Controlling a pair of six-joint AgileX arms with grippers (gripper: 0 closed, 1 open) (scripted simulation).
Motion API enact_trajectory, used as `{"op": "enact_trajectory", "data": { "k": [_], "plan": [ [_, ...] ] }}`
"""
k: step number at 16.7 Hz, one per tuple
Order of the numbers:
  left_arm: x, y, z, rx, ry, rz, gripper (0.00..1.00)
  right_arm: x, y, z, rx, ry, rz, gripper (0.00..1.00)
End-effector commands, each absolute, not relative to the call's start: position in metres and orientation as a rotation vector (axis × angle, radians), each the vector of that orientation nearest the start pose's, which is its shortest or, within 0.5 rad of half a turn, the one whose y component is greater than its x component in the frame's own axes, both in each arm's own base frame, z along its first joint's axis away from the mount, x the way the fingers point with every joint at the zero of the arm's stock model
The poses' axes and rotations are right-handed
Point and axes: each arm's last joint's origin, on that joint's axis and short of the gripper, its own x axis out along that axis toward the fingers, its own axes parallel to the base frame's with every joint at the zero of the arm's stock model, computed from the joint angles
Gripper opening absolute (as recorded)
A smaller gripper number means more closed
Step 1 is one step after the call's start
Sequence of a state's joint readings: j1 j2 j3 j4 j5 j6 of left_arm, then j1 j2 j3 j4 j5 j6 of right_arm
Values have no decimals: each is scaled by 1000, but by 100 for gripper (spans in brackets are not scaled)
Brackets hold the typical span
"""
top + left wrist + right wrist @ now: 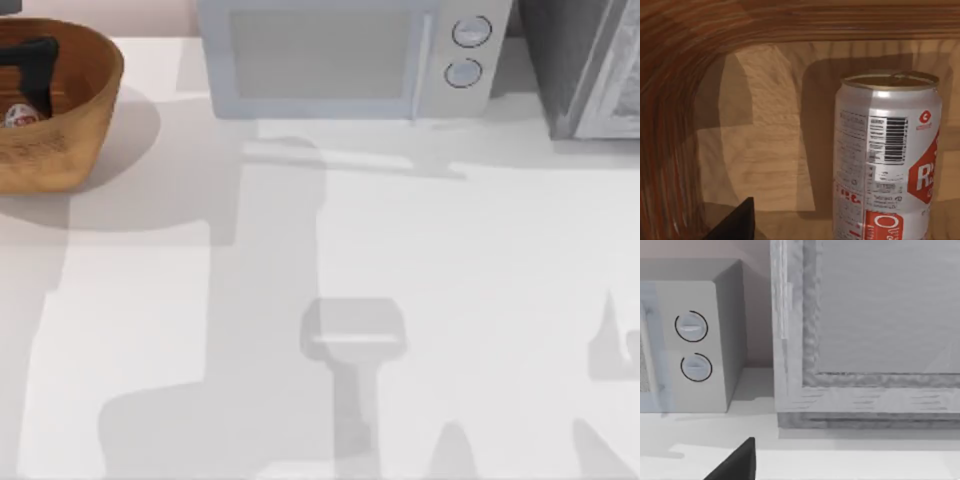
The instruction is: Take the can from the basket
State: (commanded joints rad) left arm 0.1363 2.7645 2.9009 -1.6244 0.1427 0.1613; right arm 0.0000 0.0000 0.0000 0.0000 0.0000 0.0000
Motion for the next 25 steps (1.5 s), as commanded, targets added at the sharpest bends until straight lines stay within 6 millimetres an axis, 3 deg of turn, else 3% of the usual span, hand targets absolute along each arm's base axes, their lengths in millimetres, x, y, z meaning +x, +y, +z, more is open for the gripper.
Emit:
{"op": "enact_trajectory", "data": {
  "k": [6, 16, 21, 25],
  "plan": [
    [511, 71, 188, -78, 1467, -105, 100, 106, -1, 160, 0, 0, 0, 100],
    [517, 67, 136, -80, 1468, -104, 100, 106, -1, 160, 0, 0, 0, 100],
    [516, 66, 133, -80, 1468, -103, 100, 106, -1, 160, 0, 0, 0, 100],
    [516, 66, 133, -80, 1468, -103, 70, 106, -1, 160, 0, 0, 0, 100]
  ]
}}
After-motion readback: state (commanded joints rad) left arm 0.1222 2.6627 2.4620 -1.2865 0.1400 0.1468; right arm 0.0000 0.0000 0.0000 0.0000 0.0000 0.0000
